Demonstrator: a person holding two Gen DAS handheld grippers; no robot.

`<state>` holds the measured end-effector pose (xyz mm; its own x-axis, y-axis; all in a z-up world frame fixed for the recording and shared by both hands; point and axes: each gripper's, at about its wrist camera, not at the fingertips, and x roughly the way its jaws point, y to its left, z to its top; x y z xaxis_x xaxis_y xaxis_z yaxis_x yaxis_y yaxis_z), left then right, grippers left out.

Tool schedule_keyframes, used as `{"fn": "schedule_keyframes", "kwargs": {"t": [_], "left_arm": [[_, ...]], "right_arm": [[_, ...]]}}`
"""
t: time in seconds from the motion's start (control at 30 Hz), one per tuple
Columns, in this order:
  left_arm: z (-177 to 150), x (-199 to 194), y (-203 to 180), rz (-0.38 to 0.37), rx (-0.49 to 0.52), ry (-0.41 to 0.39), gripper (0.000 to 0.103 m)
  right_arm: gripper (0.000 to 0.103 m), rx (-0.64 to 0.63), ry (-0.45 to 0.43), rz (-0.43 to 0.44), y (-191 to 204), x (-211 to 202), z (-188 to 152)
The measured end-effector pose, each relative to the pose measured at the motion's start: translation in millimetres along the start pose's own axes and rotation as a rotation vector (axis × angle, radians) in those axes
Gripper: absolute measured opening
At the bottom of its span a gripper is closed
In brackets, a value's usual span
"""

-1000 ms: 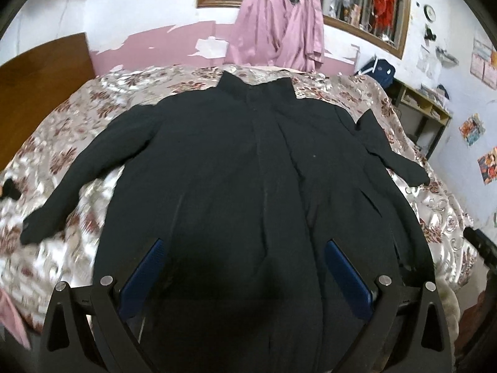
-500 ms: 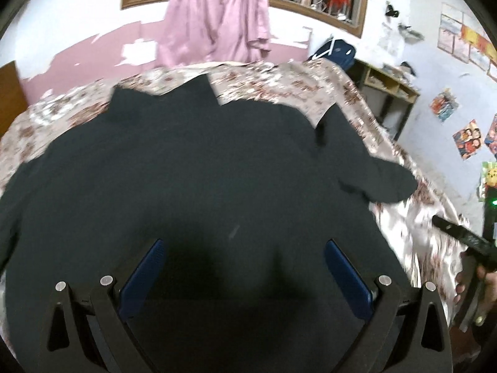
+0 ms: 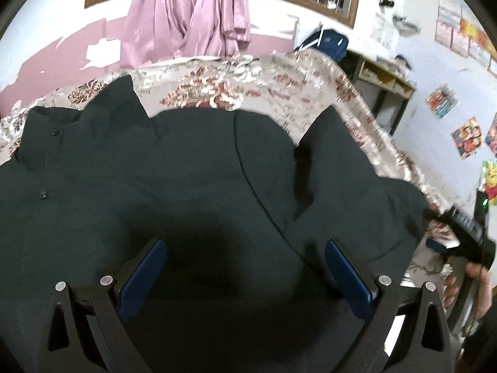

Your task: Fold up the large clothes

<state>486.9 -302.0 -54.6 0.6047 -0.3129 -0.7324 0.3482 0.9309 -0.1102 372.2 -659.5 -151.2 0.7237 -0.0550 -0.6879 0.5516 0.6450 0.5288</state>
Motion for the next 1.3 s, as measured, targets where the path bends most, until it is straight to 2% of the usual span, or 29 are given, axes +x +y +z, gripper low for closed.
{"fn": "schedule_keyframes", "kwargs": {"t": [0.1,0.17,0.2,0.23,0.27,0.3,0.4,0.5,0.63,0.77,0.9,1.07,1.23,1.3], "left_arm": [[-4,17,-4,0.043,0.018,0.057,0.103],[-6,21,-4,0.042,0.015,0.068,0.103],[-7,22,-3,0.036,0.008,0.074,0.103],[-9,24,0,0.024,-0.004,0.081,0.103],[-9,25,2,0.014,-0.010,0.086,0.103],[-10,24,4,0.001,-0.017,0.091,0.103],[-8,19,7,-0.032,-0.018,0.097,0.103],[-7,7,21,-0.067,-0.051,0.116,0.103],[-14,-22,55,-0.093,-0.113,0.125,0.103],[-19,-54,92,-0.074,-0.137,0.110,0.102],[-28,-94,138,-0.052,-0.178,0.078,0.102],[-41,-142,194,-0.007,-0.227,0.040,0.102],[-66,-181,248,0.018,-0.308,0.005,0.102],[-78,-193,269,0.021,-0.346,-0.003,0.102]], "right_arm": [[0.101,0.117,-0.001,0.029,-6,19,10],[0.089,0.184,-0.014,0.032,-8,27,11],[0.077,0.216,-0.017,0.032,-10,30,12],[0.058,0.246,-0.021,0.035,-12,33,12],[0.046,0.269,-0.024,0.037,-14,33,14],[0.026,0.298,-0.022,0.038,-18,35,14],[0.010,0.359,-0.018,0.110,-26,36,16],[0.007,0.283,-0.064,0.135,-9,23,21],[0.007,0.106,-0.177,0.138,41,-12,36],[0.007,-0.112,-0.309,0.128,111,-57,47],[0.007,-0.320,-0.415,0.164,192,-100,41],[0.006,-0.601,-0.447,0.264,304,-137,0],[0.006,-0.856,-0.406,0.372,403,-151,-71],[0.006,-0.947,-0.378,0.393,426,-156,-109]]}}
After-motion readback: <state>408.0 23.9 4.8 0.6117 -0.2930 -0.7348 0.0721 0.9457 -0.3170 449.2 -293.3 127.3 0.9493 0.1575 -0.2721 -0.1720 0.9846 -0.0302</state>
